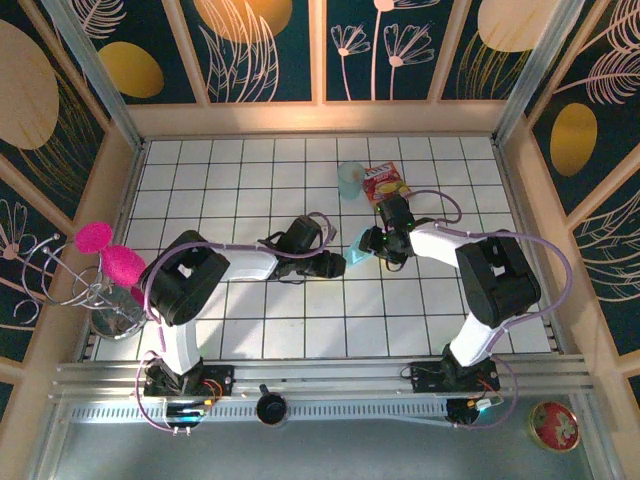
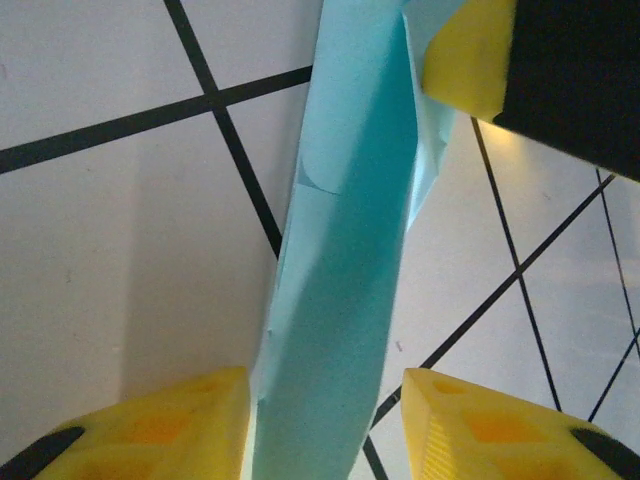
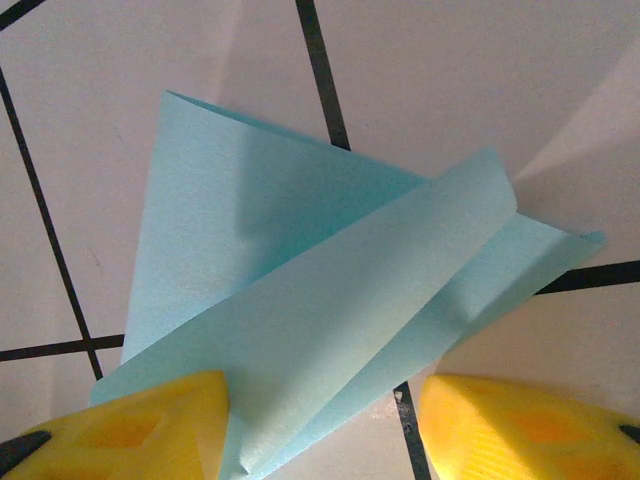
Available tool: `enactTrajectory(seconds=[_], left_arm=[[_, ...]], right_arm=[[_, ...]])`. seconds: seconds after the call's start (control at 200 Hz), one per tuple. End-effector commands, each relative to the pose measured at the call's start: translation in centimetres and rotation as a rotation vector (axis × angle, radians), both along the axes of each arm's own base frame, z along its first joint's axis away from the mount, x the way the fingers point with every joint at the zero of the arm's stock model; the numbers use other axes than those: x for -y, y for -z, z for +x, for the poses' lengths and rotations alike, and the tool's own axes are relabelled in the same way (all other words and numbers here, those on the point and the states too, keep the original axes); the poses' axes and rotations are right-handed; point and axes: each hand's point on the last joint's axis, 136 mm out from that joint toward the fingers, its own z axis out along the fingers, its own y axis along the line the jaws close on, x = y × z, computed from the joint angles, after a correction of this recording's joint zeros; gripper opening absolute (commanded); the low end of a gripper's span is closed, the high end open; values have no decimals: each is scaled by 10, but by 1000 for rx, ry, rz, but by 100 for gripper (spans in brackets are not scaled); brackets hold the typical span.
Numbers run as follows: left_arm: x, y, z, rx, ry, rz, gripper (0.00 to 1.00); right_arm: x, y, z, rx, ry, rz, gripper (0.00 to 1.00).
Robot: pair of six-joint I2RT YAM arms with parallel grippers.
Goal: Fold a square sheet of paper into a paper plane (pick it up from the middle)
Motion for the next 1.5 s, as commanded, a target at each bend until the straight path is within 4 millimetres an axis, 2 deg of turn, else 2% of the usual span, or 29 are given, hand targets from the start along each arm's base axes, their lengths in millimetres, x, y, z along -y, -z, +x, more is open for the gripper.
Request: enactTrajectory(seconds=[0.0, 0.305, 0.591, 0.601, 0.626, 0.771, 0.866, 1.006, 1.136, 1.296, 1.497], left_arm=[[-4, 11, -1, -6, 11, 55, 43], [-14, 32, -2, -35, -16, 132, 29], [-26, 51, -6, -71, -38, 200, 21], [-21, 45, 0, -56, -39, 186, 20], [-20, 44, 2, -54, -41, 187, 20], [-21, 48, 1, -65, -41, 202, 20], [-21, 48, 2, -66, -41, 205, 20], [-21, 49, 1, -69, -41, 209, 19], [-23, 49, 0, -69, -45, 209, 19], [-22, 49, 1, -70, -46, 204, 19], [-21, 49, 0, -72, -44, 201, 18]], right_arm=[[6, 44, -15, -91, 12, -51, 57], [10, 47, -17, -103, 20, -66, 55], [14, 54, -21, -124, 28, -82, 53], [13, 55, -21, -126, 28, -81, 53], [14, 55, -21, -127, 28, -80, 52], [11, 50, -18, -117, 28, -64, 51], [3, 29, -6, -60, 14, -25, 51], [-9, -32, 13, 102, -9, 58, 54], [-15, -77, 11, 225, -43, 140, 55], [-26, -95, -4, 271, -92, 249, 54], [-54, -93, -11, 254, -175, 360, 46]])
